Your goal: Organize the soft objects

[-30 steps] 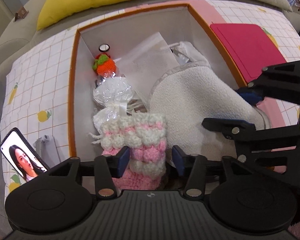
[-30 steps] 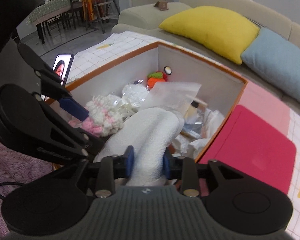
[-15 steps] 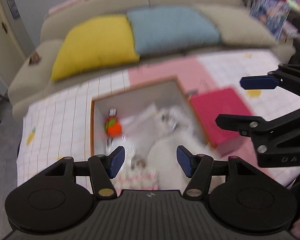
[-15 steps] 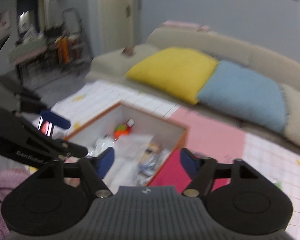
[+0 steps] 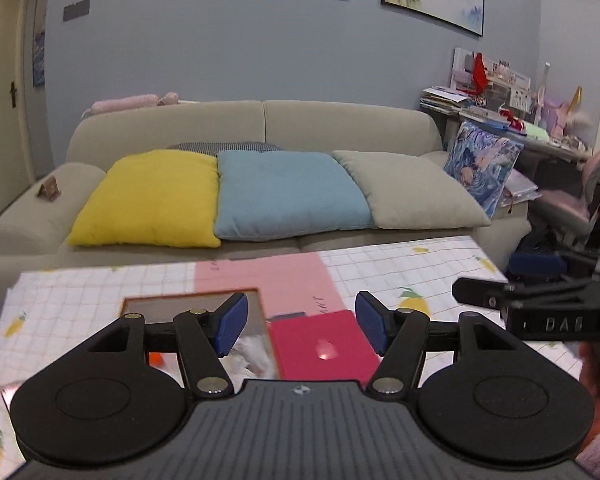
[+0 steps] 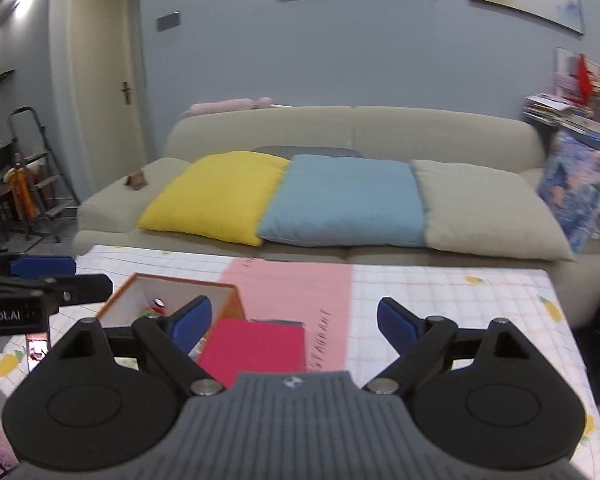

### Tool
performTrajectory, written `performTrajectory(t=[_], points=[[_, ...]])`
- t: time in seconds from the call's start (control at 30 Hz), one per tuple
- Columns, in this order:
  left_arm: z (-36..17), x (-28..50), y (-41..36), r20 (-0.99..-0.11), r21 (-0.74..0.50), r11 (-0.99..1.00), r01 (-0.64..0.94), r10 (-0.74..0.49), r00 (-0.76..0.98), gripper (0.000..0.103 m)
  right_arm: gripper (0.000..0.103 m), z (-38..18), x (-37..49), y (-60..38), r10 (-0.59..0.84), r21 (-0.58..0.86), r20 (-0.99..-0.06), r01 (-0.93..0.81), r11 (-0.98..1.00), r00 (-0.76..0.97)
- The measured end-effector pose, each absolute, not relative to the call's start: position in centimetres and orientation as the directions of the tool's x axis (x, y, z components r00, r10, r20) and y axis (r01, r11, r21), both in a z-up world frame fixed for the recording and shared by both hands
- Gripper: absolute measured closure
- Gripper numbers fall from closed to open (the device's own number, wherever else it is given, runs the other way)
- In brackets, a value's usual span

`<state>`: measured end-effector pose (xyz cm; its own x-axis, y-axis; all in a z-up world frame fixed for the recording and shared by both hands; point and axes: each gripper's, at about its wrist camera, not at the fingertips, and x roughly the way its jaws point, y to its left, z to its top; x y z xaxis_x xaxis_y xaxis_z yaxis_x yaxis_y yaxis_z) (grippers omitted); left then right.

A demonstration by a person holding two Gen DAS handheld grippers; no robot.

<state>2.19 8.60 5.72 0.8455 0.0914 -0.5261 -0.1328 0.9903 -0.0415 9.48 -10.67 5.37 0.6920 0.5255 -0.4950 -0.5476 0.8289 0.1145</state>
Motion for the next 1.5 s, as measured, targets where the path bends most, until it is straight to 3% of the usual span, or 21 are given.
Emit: performTrajectory(t=[0.17, 0.47, 0.7, 1.5], points=[[3.9, 2.0, 6.8, -0.590, -0.081, 0.987, -0.138, 0.064, 0.805, 0.030, 0.012, 4.2, 7.4, -12.9, 0.479, 0.109, -0.553, -0.511, 0.853, 0.682], [0.5, 1.0, 5.6, -0.693, -0.067, 0.964, -0.258, 0.141, 0.707, 0.022, 0.012, 1.0, 5.0, -13.3, 0.361, 0.020, -0.667, -0.469, 0.883, 0.652], [-2.0, -0.1, 4.5, -0.746, -0.002, 0.962, -0.273, 0.180, 0.642, 0.021, 0.009, -1.3, 5.4, -13.9, 0.302, 0.049, -0.736, -0.397, 0.917, 0.606], [-3.0, 0.2, 3.1, -0.765, -0.003, 0.978, -0.210, 0.133, 0.630, 0.021, 0.006, -0.9, 4.6, -14.4, 0.287, 0.025, -0.688, -0.373, 0.927, 0.666]])
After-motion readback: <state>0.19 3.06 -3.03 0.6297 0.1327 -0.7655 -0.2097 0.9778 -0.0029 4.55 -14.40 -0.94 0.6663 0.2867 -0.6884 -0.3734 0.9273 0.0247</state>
